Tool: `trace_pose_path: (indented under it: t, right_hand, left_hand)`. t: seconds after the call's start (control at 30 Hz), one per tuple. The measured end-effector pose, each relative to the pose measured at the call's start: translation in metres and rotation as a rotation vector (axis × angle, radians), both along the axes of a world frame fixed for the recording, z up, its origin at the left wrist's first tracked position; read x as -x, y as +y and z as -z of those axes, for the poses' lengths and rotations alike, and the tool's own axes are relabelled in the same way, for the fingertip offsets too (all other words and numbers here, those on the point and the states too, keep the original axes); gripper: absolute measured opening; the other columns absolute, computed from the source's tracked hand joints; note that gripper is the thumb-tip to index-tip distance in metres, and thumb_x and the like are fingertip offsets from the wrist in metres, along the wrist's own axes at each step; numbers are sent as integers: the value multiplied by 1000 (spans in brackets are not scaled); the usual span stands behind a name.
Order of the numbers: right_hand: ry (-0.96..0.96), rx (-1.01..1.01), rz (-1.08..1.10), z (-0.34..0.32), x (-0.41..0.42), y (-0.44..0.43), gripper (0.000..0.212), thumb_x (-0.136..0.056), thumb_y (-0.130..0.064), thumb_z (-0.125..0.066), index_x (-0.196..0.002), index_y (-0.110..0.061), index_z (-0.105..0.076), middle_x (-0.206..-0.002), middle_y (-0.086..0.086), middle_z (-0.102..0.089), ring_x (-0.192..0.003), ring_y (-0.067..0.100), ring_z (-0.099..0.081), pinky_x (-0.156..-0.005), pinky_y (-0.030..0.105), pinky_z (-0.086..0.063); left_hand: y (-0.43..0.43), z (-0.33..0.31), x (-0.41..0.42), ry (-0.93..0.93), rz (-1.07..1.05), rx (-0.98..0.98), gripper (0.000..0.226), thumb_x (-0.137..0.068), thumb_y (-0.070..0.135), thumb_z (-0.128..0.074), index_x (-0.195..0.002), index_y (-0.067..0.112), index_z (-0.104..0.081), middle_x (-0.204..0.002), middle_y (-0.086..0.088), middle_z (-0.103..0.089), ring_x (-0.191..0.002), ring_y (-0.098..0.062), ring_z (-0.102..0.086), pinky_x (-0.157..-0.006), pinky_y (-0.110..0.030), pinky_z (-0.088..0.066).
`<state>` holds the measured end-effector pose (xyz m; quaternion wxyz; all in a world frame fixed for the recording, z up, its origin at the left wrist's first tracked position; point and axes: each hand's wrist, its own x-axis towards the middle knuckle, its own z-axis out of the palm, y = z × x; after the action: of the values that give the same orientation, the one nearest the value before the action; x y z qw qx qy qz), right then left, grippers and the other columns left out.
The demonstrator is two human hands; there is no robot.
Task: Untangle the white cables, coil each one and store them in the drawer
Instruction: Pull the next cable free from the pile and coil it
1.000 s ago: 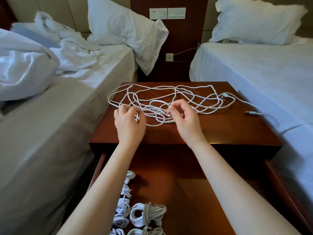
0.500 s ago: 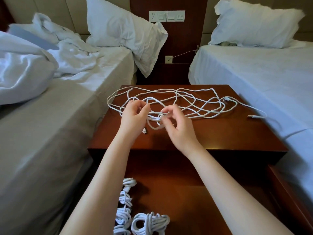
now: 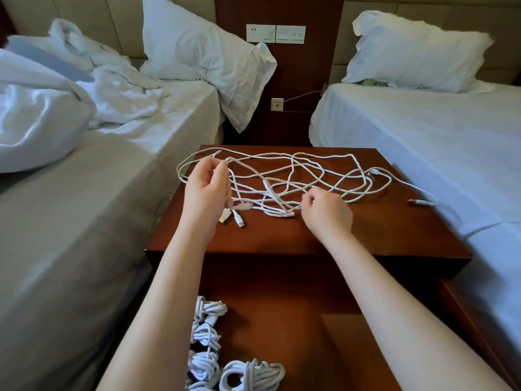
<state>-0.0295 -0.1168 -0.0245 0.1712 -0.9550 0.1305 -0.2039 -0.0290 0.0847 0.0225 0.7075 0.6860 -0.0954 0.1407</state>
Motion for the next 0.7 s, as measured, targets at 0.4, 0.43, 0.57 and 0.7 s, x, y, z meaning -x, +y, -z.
trace_pose_path:
  t: [0.4, 0.43, 0.57, 0.7]
  right_hand:
    - [-390, -225, -473, -40, 3, 42, 37, -89, -11, -63, -125, -16, -61, -114, 3, -54, -106, 14, -49, -84, 18, -44]
    - [-380, -225, -516, -43, 1, 47, 34, -88, -12, -64, -122, -17, -63, -112, 2, -54, -106, 14, -48, -84, 16, -41]
    - [-326, -306, -564, -47, -5, 55, 11, -91, -20, -61, -98, -15, -68, -98, -4, -56, -101, 17, -51, -78, 28, -47]
    - [-304, -431, -532, -50, -4, 51, 11, -96, -23, -56, -92, -15, -63, -81, -13, -59, -81, 9, -57, -70, 27, -48]
  left_hand:
    - [-3, -7, 10, 9, 146, -175, 22, -96, 24, -54, -77, 14, -59, -47, 12, -37, -45, -6, -31, -45, -22, -29]
    - [-3, -8, 10, 2, 160, -176, 22, -96, 23, -55, -78, 12, -60, -46, 12, -37, -44, -6, -31, -45, -22, -28]
    - [-2, -13, 13, -14, 217, -192, 24, -95, 24, -54, -73, 15, -59, -44, 13, -38, -41, -4, -31, -43, -20, -27]
    - [-4, -12, 13, 93, 371, -214, 36, -99, 28, -48, -65, 15, -45, -47, 9, -36, -45, -11, -33, -48, -25, -34]
